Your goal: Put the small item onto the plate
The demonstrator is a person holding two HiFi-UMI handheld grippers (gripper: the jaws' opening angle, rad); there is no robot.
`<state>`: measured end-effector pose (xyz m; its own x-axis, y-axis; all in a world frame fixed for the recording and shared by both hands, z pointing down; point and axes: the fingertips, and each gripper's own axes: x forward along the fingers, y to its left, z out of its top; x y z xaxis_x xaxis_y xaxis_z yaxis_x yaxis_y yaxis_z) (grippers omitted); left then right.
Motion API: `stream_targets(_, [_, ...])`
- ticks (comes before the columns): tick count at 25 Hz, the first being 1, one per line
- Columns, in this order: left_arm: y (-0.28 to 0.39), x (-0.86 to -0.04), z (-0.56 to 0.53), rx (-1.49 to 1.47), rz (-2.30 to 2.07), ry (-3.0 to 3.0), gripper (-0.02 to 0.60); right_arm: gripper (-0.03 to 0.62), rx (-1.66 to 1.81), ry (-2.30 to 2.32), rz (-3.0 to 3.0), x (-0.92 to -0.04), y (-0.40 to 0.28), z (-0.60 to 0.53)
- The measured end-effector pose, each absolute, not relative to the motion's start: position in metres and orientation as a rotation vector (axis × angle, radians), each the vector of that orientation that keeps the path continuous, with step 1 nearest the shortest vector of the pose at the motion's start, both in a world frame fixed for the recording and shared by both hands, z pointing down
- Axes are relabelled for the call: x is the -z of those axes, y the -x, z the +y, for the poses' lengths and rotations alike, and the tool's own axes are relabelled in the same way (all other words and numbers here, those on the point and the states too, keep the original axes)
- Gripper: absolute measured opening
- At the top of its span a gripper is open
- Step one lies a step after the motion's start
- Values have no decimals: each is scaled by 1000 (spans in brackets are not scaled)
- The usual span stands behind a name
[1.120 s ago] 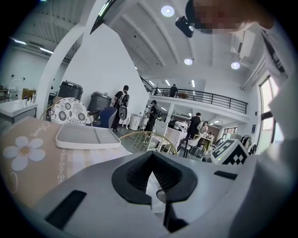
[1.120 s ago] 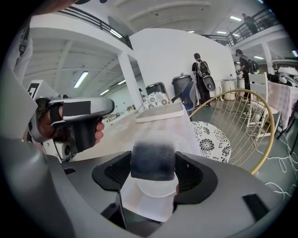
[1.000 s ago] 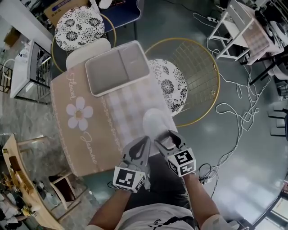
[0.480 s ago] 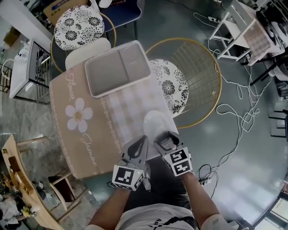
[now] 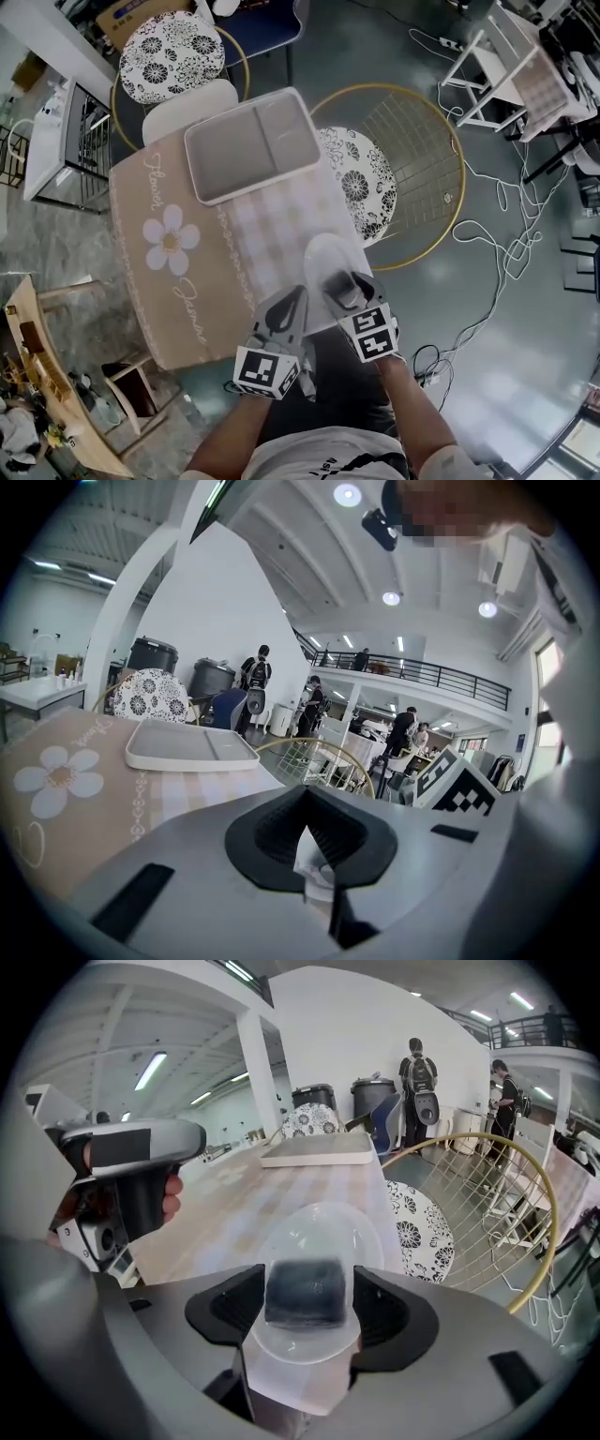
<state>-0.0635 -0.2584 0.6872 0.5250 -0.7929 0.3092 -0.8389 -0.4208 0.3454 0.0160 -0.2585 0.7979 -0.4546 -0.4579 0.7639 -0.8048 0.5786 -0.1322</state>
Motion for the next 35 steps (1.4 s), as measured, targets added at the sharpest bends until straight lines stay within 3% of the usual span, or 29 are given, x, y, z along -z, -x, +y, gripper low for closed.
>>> stream_targets(12, [59, -615, -241, -151, -1287, -2298, 5, 266, -579, -1033, -2285, -673, 1, -266])
stream_targets(15, [56, -589, -233, -155, -1263, -2320, 5, 63, -577, -1106, -2329, -635, -1, -263])
stream_targets(17, [57, -573, -228, -156, -1259, -2333, 5, 48, -617, -1137, -2368, -613, 0, -259])
stream_targets(35, [57, -423, -187, -76, -1244, -2425, 5, 18, -614, -1226, -2663, -424, 19, -217])
